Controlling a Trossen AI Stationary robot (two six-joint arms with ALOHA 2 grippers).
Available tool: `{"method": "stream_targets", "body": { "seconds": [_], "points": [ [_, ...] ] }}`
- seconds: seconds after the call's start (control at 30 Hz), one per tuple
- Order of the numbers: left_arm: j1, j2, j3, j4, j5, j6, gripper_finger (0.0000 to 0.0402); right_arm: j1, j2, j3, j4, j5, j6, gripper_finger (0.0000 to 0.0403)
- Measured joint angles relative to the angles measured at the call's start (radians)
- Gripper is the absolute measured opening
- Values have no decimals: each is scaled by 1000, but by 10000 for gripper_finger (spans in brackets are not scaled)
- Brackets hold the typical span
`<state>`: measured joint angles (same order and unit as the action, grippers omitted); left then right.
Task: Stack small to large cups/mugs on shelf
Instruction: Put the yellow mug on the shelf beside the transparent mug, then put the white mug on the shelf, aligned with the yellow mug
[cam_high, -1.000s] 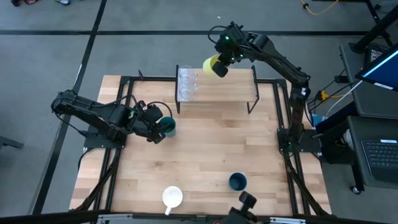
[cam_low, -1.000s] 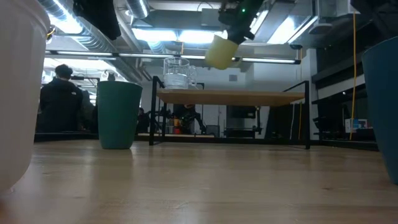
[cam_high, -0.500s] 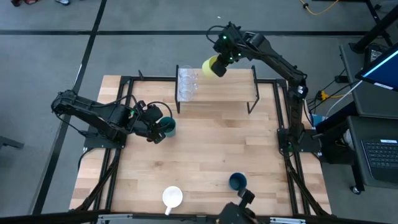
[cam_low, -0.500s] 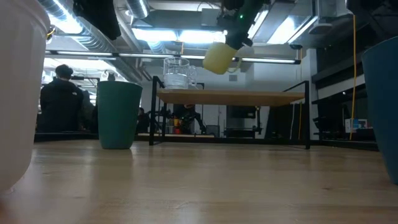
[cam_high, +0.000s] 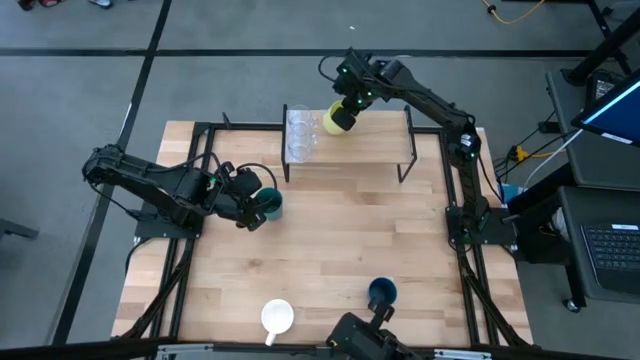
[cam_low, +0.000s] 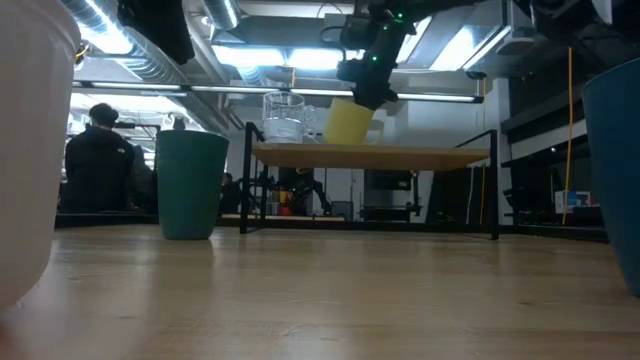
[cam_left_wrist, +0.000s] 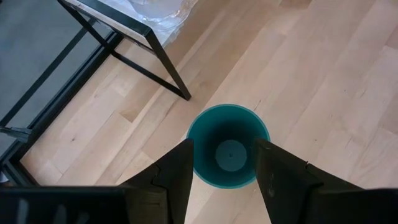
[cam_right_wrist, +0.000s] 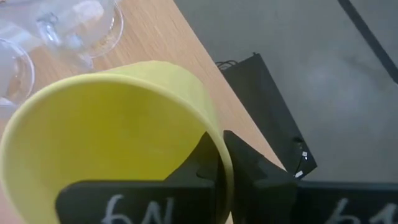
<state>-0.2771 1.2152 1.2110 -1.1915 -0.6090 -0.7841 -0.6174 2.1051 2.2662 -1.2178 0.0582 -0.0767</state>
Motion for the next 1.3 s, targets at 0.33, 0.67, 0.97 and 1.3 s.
{"method": "stream_targets", "body": {
  "seconds": [0.33, 0.67, 0.97, 1.3],
  "points": [
    [0, 0, 0, 0, 0, 0, 158, -2, 3, 0, -26, 0, 23, 81],
    [0, 0, 0, 0, 1, 0, 158, -2, 2, 1, -26, 1, -4, 148],
    [0, 0, 0, 0, 19, 0, 158, -2, -48, 71, -55, 1, -19, 204],
    [-1, 0, 0, 0, 29, -1, 158, 63, -222, 73, -226, -43, 57, 213]
  ]
}}
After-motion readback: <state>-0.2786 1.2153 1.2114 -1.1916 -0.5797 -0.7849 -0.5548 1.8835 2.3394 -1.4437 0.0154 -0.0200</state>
